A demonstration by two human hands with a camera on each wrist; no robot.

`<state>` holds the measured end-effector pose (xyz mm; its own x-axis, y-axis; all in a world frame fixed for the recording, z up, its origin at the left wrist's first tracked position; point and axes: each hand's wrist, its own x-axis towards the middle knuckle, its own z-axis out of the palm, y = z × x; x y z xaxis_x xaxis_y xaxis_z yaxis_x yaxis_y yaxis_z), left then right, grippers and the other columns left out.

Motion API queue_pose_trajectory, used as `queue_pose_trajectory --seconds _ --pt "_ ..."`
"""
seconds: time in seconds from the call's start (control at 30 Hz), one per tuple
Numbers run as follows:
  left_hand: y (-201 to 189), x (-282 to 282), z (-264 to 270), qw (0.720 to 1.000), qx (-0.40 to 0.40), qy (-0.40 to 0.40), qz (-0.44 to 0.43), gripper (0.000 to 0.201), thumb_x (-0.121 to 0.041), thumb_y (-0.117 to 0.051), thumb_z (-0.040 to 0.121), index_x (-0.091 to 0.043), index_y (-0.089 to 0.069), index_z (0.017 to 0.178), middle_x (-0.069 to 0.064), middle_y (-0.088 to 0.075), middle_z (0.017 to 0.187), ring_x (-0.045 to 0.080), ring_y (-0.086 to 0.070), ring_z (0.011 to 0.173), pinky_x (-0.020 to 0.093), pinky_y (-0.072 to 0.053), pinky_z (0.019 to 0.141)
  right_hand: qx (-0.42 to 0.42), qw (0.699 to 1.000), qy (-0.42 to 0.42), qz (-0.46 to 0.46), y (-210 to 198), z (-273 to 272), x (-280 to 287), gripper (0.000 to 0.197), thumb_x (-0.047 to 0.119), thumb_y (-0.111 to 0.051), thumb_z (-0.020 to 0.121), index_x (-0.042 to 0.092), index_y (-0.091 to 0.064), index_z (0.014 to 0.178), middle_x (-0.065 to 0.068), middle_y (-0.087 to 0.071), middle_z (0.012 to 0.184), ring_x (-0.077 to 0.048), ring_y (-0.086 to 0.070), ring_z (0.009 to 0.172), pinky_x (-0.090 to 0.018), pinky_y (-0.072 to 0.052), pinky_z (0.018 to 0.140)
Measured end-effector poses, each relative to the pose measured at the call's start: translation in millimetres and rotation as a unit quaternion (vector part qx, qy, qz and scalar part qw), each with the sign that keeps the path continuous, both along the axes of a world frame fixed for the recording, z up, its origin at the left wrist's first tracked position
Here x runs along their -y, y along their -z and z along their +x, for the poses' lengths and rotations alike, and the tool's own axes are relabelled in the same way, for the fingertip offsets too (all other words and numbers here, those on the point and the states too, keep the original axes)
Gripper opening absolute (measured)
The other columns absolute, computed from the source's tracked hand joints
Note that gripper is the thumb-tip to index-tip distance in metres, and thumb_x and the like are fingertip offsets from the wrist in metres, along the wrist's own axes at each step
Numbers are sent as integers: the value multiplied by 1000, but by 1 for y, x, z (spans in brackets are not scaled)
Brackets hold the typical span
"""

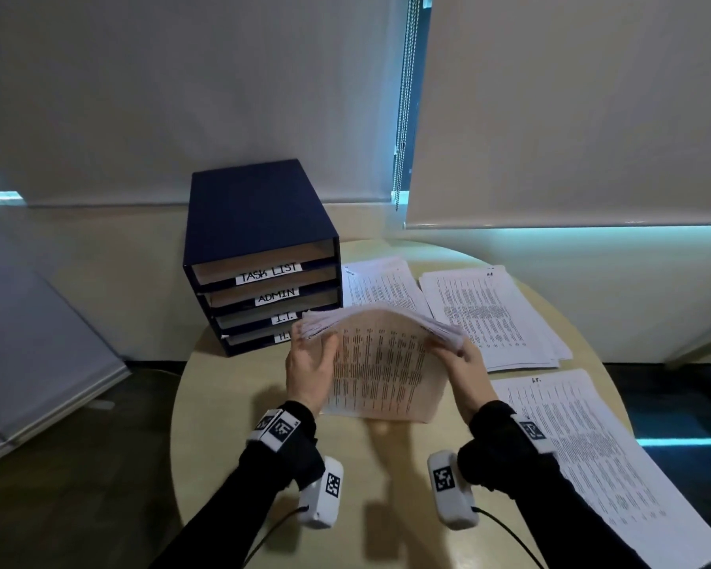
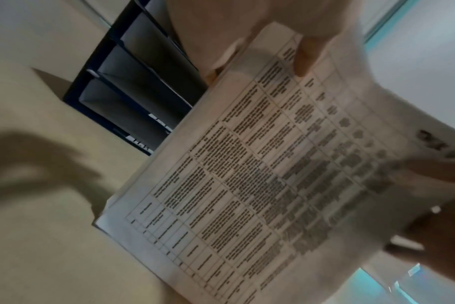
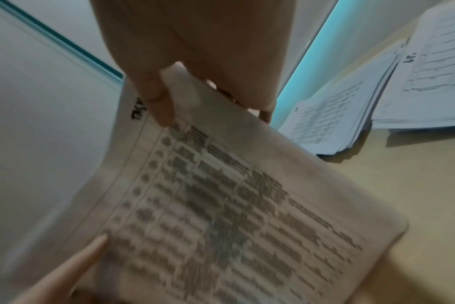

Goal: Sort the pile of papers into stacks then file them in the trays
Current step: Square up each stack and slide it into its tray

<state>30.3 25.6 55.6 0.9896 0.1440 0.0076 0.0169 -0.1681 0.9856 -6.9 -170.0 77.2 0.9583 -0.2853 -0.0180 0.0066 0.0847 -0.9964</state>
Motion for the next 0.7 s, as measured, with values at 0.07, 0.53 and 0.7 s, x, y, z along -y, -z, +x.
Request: queue_pose_trajectory --seconds 0.07,0.53,0.7 --pt "-3 9 -1 1000 11 -1 15 53 -32 -49 98 -22 -30 147 1 -45 143 18 -45 129 30 -40 105 21 1000 -14 -14 -3 -2 -8 15 12 -56 94 3 -57 106 6 -66 85 1 -60 75 -14 -45 63" --pt "24 -3 -3 998 -40 -28 33 48 -30 -58 95 -15 -44 138 1 -61 114 15 -59 99 24 -49 83 23 983 24 -179 0 -2 -13 25 -2 -45 94 18 -47 110 5 -60 94 -10 -56 84 -15 -43 68" --pt "-2 -4 0 989 35 83 115 45 -8 -50 97 -33 -39 133 -17 -56 107 5 -59 91 27 -52 80 60 873 75 -478 -36 5 15 74 13 -70 78 26 -33 141 -2 -37 139 -22 -35 126 -42 -31 107"
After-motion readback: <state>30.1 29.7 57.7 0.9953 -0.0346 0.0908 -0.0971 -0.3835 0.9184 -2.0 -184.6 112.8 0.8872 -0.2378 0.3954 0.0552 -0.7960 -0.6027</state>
